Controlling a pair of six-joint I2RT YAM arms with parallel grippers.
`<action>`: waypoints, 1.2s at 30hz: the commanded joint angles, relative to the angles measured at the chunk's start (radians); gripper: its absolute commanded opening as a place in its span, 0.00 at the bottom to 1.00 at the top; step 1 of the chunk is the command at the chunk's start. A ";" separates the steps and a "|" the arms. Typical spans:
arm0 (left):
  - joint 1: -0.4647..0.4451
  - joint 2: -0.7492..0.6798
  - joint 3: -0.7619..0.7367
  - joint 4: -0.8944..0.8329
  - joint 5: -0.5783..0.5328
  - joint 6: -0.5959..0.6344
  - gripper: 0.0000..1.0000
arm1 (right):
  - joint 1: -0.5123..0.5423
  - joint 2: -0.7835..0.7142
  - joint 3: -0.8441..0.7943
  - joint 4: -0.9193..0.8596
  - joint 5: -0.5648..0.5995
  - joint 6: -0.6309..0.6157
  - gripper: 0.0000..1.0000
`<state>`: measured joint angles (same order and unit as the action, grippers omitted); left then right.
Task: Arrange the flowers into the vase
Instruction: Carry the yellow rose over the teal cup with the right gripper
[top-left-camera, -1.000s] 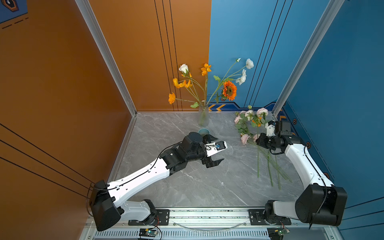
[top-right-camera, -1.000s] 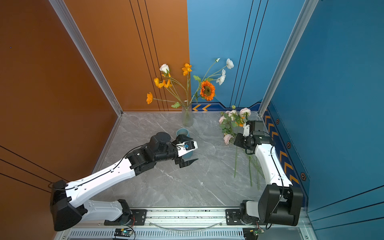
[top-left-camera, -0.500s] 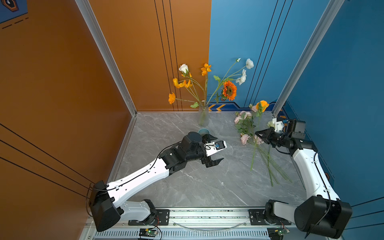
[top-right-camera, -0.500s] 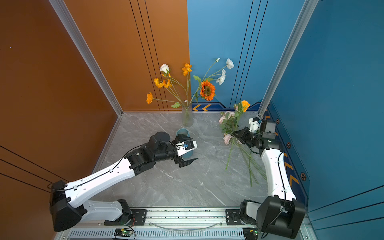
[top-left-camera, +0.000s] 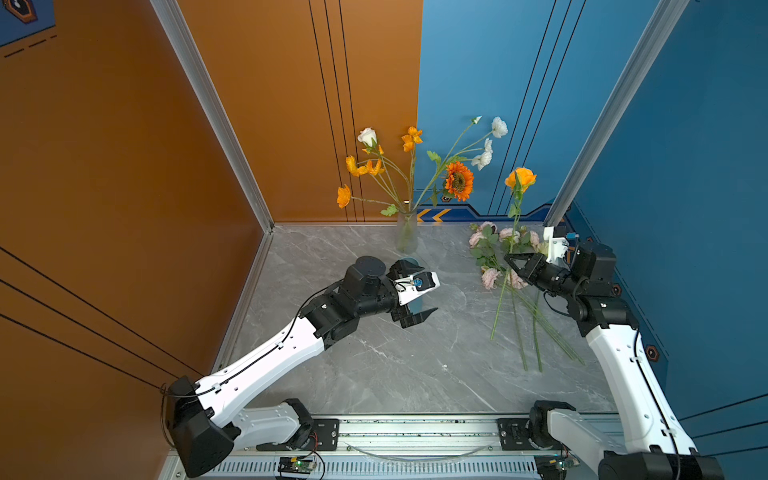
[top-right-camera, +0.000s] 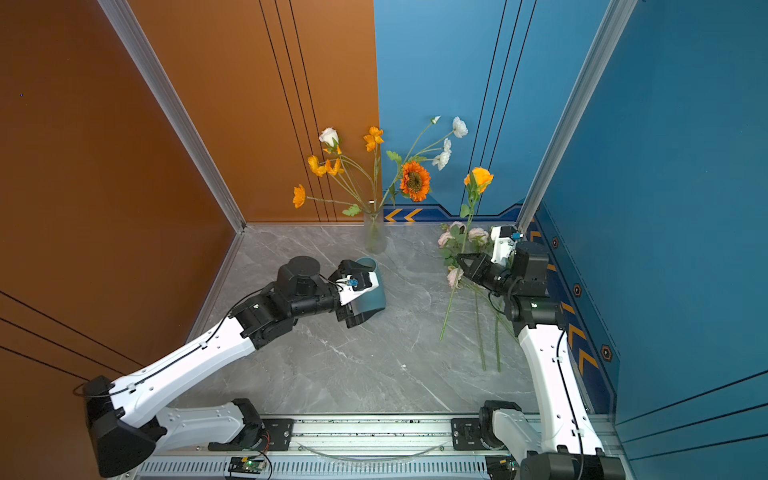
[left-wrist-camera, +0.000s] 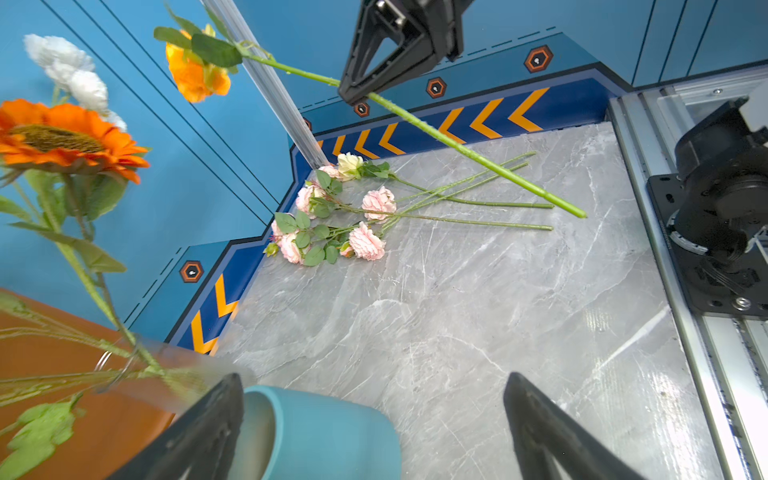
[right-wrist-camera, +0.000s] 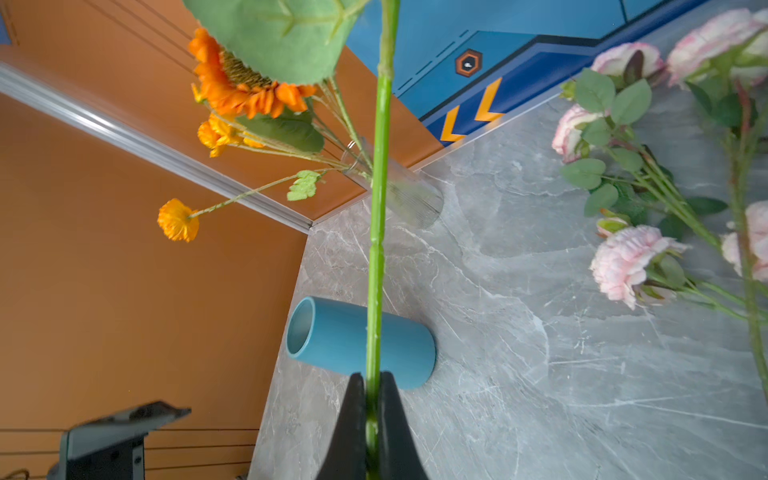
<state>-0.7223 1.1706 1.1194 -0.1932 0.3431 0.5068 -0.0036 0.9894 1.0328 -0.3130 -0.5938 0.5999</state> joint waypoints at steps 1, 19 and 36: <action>0.084 -0.057 0.039 -0.026 0.238 -0.065 0.98 | 0.097 -0.028 -0.015 0.132 0.246 -0.070 0.00; 0.348 -0.128 -0.125 0.116 0.461 -0.305 0.98 | 0.658 0.209 0.149 0.693 0.618 -0.599 0.00; 0.488 -0.129 -0.118 0.168 0.538 -0.373 0.98 | 0.746 0.580 0.313 0.996 0.539 -0.629 0.00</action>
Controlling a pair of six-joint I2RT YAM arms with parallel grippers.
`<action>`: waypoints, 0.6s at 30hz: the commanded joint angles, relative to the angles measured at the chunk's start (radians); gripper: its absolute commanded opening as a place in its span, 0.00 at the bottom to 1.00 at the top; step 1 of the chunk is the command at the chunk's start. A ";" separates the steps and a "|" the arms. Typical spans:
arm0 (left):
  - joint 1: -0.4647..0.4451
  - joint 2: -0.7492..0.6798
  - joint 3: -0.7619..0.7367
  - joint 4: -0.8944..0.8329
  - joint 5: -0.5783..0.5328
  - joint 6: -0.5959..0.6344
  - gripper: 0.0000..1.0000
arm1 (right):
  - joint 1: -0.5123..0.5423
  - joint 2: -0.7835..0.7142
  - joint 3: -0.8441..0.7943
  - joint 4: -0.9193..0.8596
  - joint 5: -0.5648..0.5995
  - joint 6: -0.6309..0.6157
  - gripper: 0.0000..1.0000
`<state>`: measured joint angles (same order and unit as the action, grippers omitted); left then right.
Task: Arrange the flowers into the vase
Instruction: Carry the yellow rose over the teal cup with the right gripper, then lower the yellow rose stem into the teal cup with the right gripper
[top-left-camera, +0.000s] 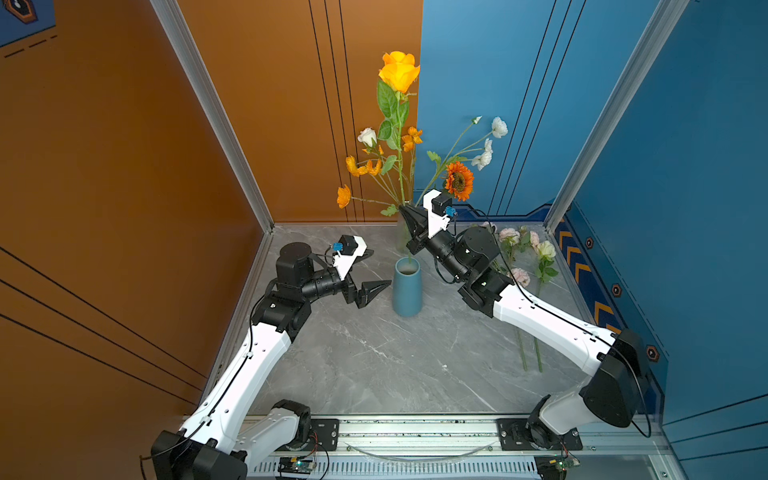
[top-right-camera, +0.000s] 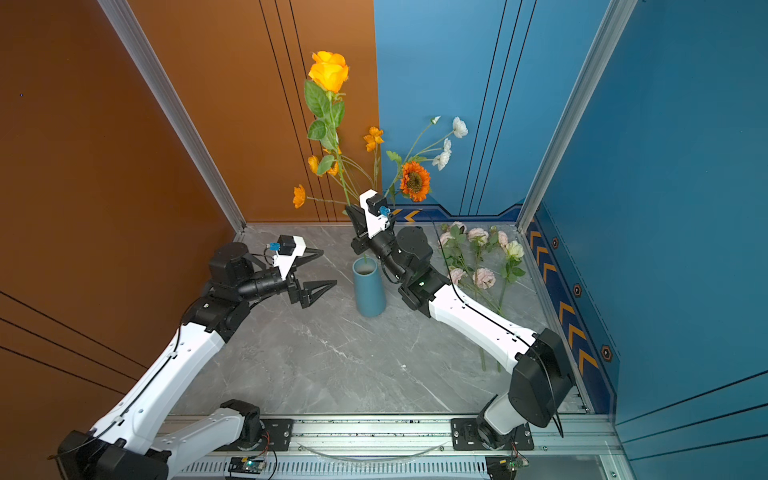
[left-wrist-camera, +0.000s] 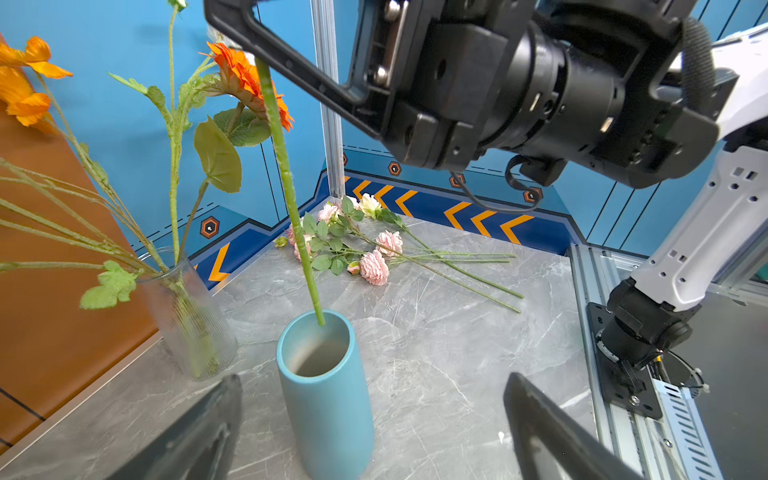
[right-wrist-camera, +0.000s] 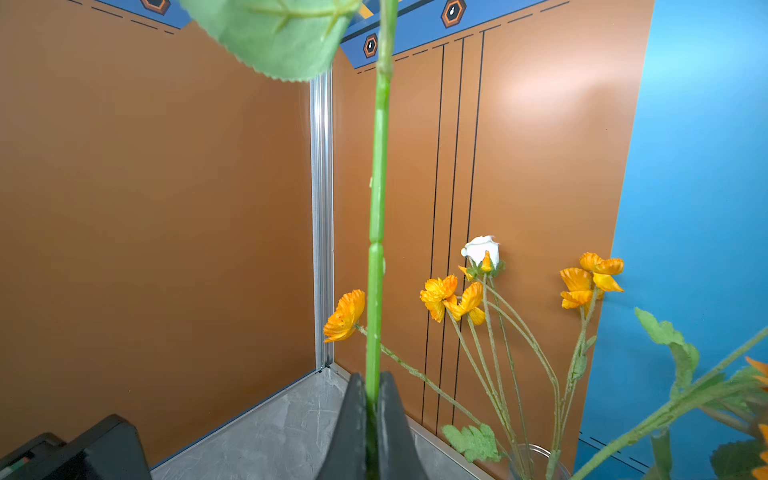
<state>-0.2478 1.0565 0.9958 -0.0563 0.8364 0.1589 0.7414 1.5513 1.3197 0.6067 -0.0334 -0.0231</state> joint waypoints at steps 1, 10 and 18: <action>0.018 -0.016 0.006 0.034 0.047 -0.026 0.98 | 0.003 0.026 0.021 0.077 -0.022 -0.005 0.00; 0.054 -0.033 -0.012 0.092 0.082 -0.067 0.98 | -0.002 0.038 -0.101 0.080 -0.059 -0.009 0.00; 0.070 -0.038 -0.013 0.102 0.096 -0.075 0.98 | -0.014 0.002 -0.224 0.068 -0.113 -0.012 0.00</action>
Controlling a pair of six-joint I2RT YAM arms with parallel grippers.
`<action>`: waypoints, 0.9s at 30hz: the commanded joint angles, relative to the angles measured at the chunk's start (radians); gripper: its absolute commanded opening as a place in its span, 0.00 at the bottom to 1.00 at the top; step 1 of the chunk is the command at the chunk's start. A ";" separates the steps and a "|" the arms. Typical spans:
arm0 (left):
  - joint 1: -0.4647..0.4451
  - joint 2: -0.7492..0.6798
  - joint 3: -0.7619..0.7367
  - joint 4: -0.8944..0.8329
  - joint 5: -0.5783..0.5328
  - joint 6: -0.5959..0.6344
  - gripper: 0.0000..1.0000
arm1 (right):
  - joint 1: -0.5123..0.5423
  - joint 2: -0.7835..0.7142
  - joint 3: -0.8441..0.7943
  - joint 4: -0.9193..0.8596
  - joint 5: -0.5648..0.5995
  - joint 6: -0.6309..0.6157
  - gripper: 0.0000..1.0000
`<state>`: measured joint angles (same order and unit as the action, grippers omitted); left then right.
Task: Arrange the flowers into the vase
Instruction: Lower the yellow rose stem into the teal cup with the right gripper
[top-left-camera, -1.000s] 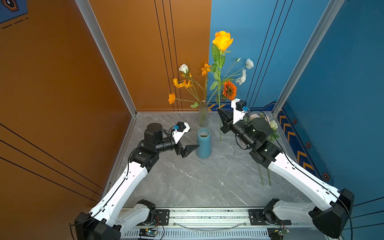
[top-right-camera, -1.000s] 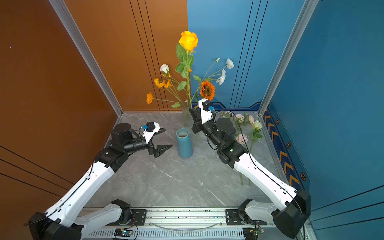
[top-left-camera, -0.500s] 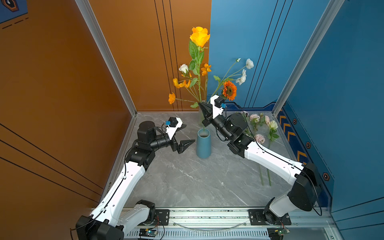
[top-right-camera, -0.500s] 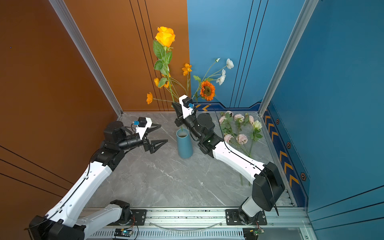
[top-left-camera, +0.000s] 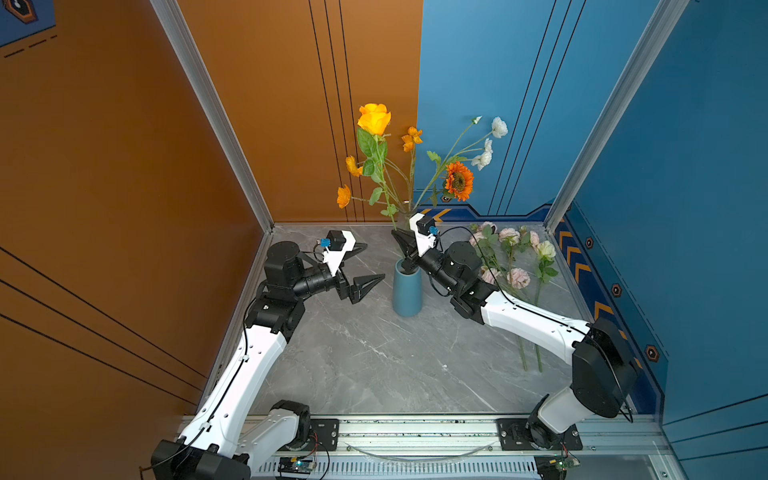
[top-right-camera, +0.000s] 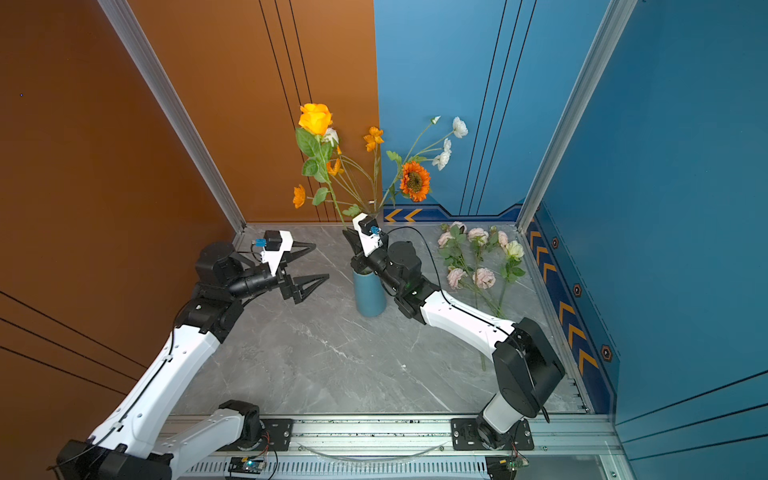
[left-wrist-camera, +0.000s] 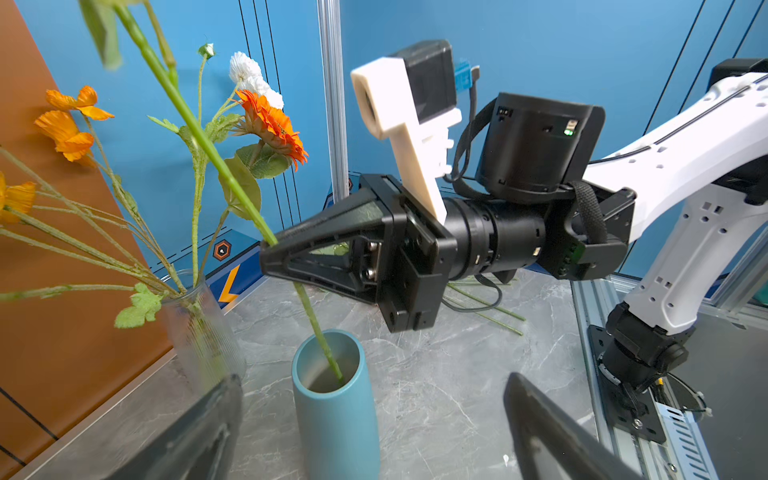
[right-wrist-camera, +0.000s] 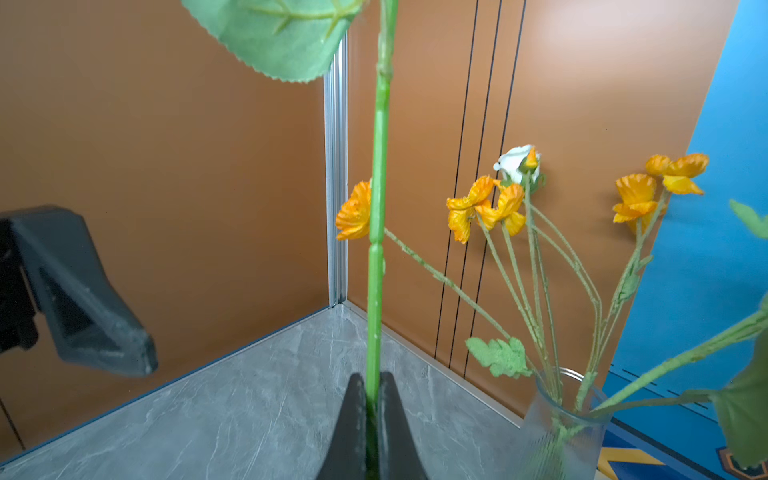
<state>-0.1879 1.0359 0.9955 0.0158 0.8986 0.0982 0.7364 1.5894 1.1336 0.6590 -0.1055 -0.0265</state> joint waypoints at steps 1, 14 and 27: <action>0.011 -0.019 -0.013 0.030 0.034 -0.015 0.98 | -0.010 -0.037 -0.057 0.022 -0.049 -0.008 0.00; 0.013 -0.019 -0.012 0.032 0.034 -0.018 0.98 | -0.028 0.012 -0.138 0.067 -0.057 0.026 0.00; 0.015 -0.011 -0.011 0.031 0.039 -0.022 0.98 | -0.028 0.004 -0.157 0.043 -0.064 0.028 0.08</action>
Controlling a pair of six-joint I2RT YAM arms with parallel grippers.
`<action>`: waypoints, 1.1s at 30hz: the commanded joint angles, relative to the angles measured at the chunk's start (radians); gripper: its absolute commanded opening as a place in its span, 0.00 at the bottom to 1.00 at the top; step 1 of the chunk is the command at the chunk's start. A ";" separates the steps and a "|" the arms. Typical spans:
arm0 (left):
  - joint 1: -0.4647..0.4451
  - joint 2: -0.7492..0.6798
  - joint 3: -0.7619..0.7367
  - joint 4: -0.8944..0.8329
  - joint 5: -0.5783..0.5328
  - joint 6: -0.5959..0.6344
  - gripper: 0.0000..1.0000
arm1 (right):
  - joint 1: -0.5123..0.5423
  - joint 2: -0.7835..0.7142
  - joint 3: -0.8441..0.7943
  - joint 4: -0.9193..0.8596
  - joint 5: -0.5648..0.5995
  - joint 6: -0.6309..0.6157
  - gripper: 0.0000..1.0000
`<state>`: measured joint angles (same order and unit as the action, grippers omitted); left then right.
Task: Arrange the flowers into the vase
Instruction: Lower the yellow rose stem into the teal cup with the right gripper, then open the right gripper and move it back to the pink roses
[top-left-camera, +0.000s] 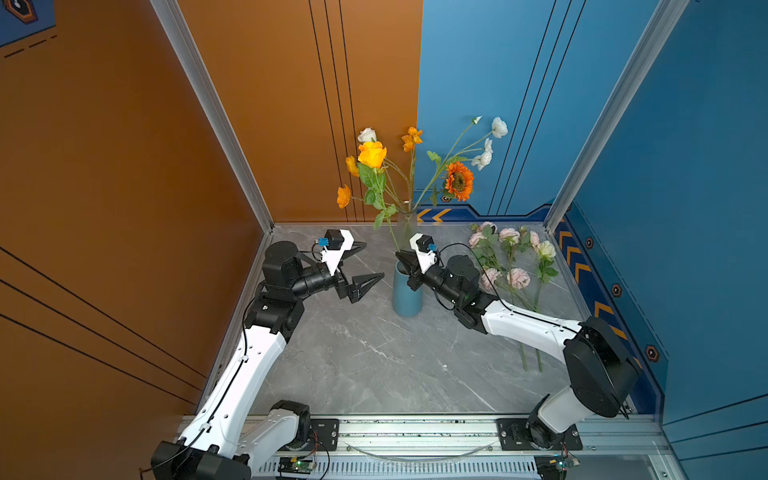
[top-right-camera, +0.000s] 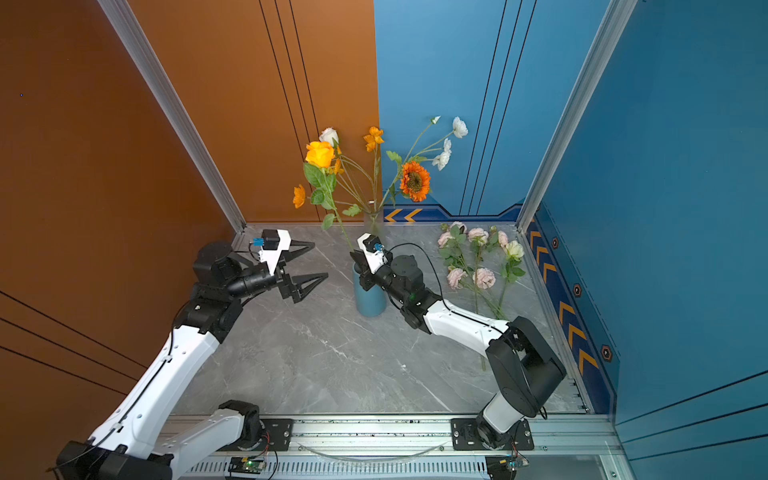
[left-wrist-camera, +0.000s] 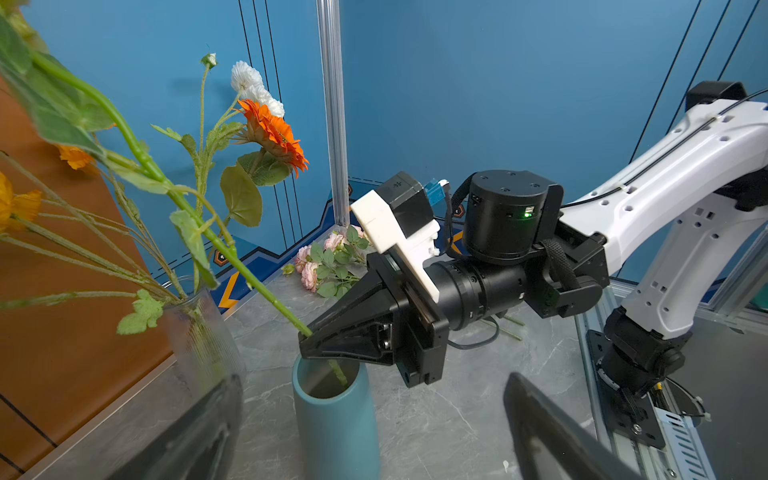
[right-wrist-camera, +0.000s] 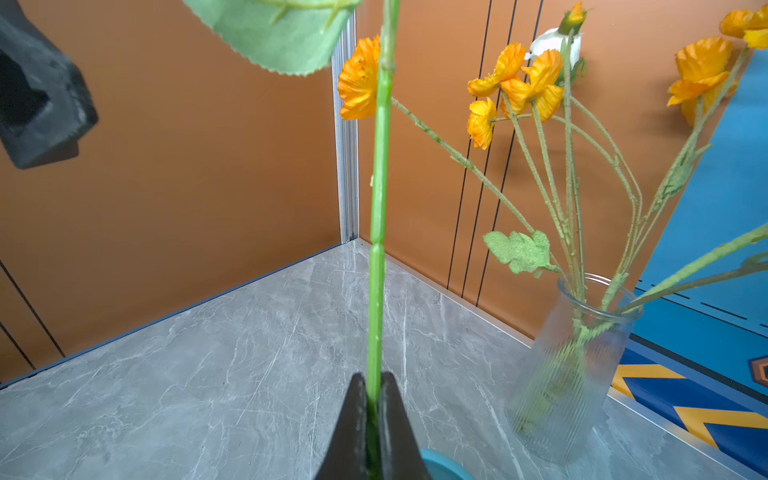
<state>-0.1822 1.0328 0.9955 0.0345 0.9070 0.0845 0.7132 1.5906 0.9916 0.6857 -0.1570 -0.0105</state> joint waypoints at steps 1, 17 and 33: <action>0.010 -0.007 -0.011 0.012 0.030 -0.008 0.98 | -0.004 0.003 -0.016 0.016 -0.011 0.012 0.09; 0.012 -0.006 -0.006 0.013 0.041 -0.012 0.98 | -0.004 -0.059 -0.069 0.021 0.026 0.024 0.31; -0.085 0.051 0.003 0.012 -0.048 -0.042 0.98 | -0.316 -0.504 -0.177 -0.759 0.388 0.364 0.86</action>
<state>-0.2386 1.0573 0.9955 0.0387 0.8890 0.0696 0.4892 1.1267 0.7765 0.2554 0.1452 0.1978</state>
